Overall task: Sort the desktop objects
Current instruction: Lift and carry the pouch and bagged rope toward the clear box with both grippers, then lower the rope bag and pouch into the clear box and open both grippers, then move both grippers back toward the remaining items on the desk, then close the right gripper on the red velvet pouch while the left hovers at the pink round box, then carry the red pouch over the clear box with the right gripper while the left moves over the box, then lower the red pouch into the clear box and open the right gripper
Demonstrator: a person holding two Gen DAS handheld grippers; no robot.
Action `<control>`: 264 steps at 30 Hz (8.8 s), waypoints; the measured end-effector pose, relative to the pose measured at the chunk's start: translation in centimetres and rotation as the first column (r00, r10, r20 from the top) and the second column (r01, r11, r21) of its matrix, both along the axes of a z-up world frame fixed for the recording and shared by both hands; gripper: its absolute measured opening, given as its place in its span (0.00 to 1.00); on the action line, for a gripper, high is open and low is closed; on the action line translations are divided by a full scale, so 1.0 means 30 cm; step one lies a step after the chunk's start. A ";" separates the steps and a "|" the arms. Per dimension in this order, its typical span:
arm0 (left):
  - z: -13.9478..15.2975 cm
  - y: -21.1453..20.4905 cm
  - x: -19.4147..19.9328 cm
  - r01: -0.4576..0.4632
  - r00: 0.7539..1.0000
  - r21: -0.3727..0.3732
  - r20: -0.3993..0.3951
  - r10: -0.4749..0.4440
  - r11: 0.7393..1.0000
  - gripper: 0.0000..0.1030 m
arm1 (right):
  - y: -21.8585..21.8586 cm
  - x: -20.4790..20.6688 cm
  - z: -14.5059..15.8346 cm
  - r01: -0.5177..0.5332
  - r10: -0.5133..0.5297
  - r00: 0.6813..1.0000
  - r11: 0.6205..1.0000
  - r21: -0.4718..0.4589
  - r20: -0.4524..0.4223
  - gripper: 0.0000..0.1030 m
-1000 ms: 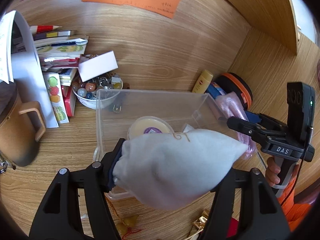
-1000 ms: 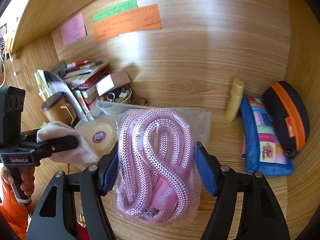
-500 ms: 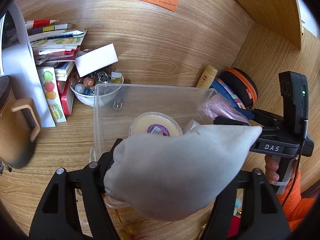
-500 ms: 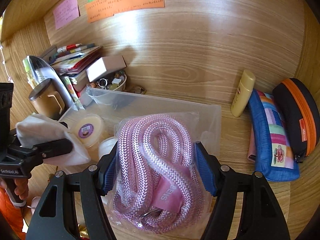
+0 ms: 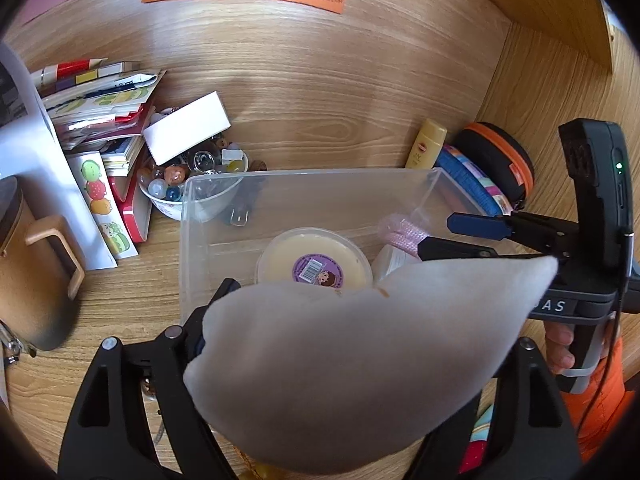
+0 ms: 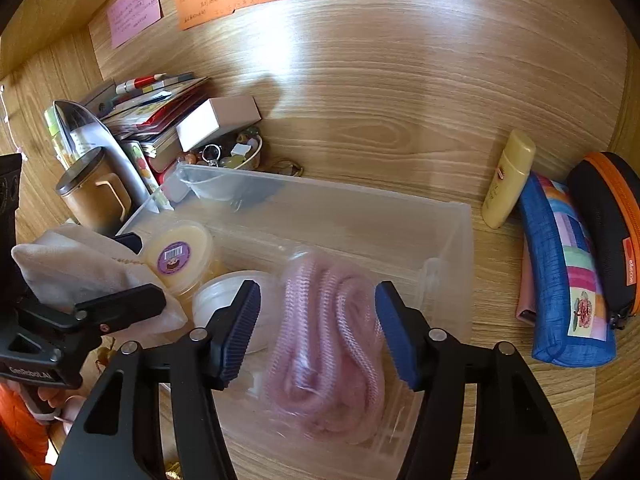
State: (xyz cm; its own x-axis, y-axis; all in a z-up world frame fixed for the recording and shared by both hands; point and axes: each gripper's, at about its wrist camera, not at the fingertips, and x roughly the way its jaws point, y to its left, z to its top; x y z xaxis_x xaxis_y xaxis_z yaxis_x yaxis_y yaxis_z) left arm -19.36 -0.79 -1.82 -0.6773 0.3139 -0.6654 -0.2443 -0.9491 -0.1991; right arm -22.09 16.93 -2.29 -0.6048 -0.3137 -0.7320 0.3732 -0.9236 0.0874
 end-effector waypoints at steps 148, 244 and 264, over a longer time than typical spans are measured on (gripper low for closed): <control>-0.165 -0.135 0.496 -0.154 0.987 -0.092 0.038 0.158 0.984 0.79 | -0.156 0.448 -0.139 -0.181 0.172 0.975 0.982 0.049 0.143 0.85; 0.088 -0.035 0.109 -0.032 0.998 -0.052 -0.047 0.029 0.998 0.55 | 0.044 0.228 0.097 -0.055 0.052 0.989 0.998 -0.017 -0.140 0.16; 0.055 -0.223 0.284 -0.116 0.993 -0.078 -0.036 0.113 0.990 0.63 | 0.020 0.160 0.046 -0.037 0.037 0.995 0.999 0.001 -0.090 0.17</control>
